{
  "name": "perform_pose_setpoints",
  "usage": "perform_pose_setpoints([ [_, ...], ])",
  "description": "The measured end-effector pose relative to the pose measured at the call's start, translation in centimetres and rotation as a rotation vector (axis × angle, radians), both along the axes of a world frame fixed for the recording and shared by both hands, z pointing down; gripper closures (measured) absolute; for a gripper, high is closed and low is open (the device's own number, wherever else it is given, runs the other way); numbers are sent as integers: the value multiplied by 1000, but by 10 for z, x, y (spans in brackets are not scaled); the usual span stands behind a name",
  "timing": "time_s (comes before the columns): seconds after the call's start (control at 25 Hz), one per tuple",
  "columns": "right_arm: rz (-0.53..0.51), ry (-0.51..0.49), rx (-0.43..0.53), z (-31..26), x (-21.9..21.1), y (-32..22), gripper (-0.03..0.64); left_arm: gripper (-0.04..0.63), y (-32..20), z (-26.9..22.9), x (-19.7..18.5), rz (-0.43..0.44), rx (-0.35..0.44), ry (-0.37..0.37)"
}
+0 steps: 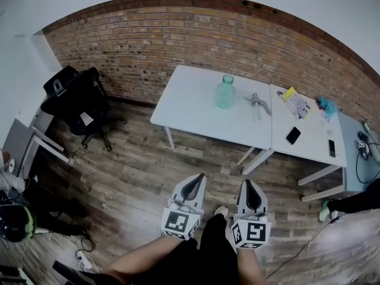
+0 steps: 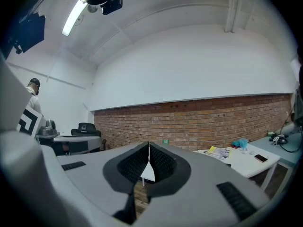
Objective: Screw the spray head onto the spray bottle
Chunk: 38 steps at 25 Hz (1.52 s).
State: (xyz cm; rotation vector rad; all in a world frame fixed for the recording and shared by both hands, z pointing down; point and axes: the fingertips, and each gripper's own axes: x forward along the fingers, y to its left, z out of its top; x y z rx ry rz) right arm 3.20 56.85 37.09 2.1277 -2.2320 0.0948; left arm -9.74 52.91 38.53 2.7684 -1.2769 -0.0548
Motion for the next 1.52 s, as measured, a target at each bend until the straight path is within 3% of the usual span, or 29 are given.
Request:
perform_pose_setpoints([
  [0.36, -15, -5, -7, 6, 36, -56, 608, 594, -62, -1, 33, -51, 9, 1],
  [0.92, -35, -40, -35, 17, 127, -176, 609, 594, -181, 1, 126, -60, -2, -28],
  [1.24, -50, -43, -1, 7, 189, -220, 608, 594, -216, 4, 178, -94, 2, -40],
  [1.52, -68, -75, -19, 20, 205, -241, 609, 594, -235, 11, 191, -126, -15, -41],
])
